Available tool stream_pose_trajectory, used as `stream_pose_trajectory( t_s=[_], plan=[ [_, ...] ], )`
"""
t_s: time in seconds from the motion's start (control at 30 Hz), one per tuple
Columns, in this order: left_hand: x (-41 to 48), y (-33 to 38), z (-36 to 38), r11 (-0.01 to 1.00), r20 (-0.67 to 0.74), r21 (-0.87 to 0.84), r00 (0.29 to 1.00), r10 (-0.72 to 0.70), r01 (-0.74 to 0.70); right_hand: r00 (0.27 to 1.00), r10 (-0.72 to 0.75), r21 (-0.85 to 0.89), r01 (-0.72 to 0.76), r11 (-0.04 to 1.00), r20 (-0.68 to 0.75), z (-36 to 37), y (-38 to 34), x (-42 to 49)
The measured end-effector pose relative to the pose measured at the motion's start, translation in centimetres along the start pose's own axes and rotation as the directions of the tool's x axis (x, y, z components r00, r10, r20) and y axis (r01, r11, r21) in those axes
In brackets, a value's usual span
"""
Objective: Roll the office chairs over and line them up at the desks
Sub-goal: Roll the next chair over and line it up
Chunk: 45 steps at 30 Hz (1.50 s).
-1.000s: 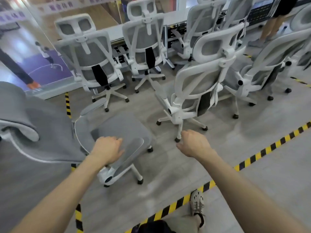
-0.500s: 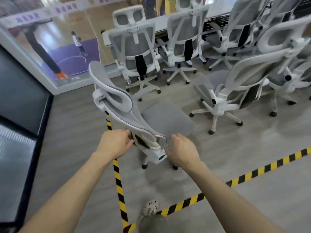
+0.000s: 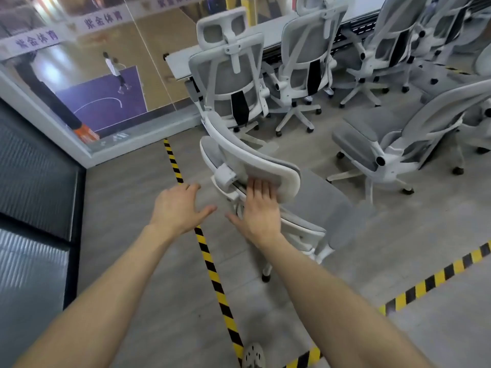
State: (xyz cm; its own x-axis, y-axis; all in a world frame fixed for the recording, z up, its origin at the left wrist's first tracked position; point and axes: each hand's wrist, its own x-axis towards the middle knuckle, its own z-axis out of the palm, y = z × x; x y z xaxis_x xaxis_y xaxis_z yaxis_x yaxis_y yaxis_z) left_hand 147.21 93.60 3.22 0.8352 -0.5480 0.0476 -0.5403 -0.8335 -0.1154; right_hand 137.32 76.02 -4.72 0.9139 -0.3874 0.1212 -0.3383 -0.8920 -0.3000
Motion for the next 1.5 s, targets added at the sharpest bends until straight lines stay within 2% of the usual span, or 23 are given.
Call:
stream_pose_trajectory(
  t_s=[0.13, 0.33, 0.43, 0.6, 0.73, 0.83, 0.97, 1.13, 1.33, 1.5],
  plan=[
    [2.8, -1.2, 1.1, 0.990, -0.066, -0.008, 0.988, 0.141, -0.142, 0.996, -0.018, -0.080, 0.011, 0.997, -0.088, 0.8, 0.8, -0.2],
    [6.0, -0.1, 3.4, 0.931, -0.108, -0.071, 0.931, 0.349, -0.358, 0.996, -0.079, -0.142, 0.071, 0.987, -0.052, -0.3, 4.0, -1.1],
    [6.5, 1.1, 3.9, 0.907, -0.127, -0.091, 0.908, 0.400, -0.412, 0.982, -0.175, -0.140, 0.164, 0.977, -0.070, -1.6, 7.3, -2.0],
    [6.8, 5.3, 5.2, 0.874, -0.114, -0.020, 0.869, 0.481, -0.486, 0.945, -0.323, -0.182, 0.308, 0.934, -0.059, -3.9, 15.0, -2.1],
    [6.5, 10.9, 5.7, 0.894, -0.126, 0.015, 0.886, 0.446, -0.448, 0.924, -0.382, -0.227, 0.376, 0.899, 0.017, -6.1, 21.7, -0.5],
    [6.1, 15.3, 5.5, 0.923, -0.125, 0.036, 0.915, 0.384, -0.383, 0.927, -0.368, -0.236, 0.375, 0.897, 0.077, -7.2, 25.6, 0.9],
    [6.1, 20.9, 5.1, 0.954, -0.108, 0.064, 0.948, 0.300, -0.294, 0.930, -0.356, -0.167, 0.367, 0.915, 0.094, -7.8, 29.9, 1.8],
    [6.4, 26.8, 5.8, 0.972, -0.099, -0.032, 0.969, 0.227, -0.231, 0.902, -0.424, -0.071, 0.429, 0.900, 0.076, -9.7, 35.6, 3.0],
    [7.9, 32.8, 6.6, 0.969, -0.298, -0.143, 0.943, 0.152, -0.201, 0.880, -0.474, -0.058, 0.475, 0.878, 0.025, -10.5, 41.3, 6.4],
    [11.4, 36.1, 7.4, 0.971, -0.396, -0.176, 0.915, 0.082, -0.164, 0.841, -0.540, -0.039, 0.540, 0.841, 0.002, -11.5, 45.1, 11.0]
  ],
)
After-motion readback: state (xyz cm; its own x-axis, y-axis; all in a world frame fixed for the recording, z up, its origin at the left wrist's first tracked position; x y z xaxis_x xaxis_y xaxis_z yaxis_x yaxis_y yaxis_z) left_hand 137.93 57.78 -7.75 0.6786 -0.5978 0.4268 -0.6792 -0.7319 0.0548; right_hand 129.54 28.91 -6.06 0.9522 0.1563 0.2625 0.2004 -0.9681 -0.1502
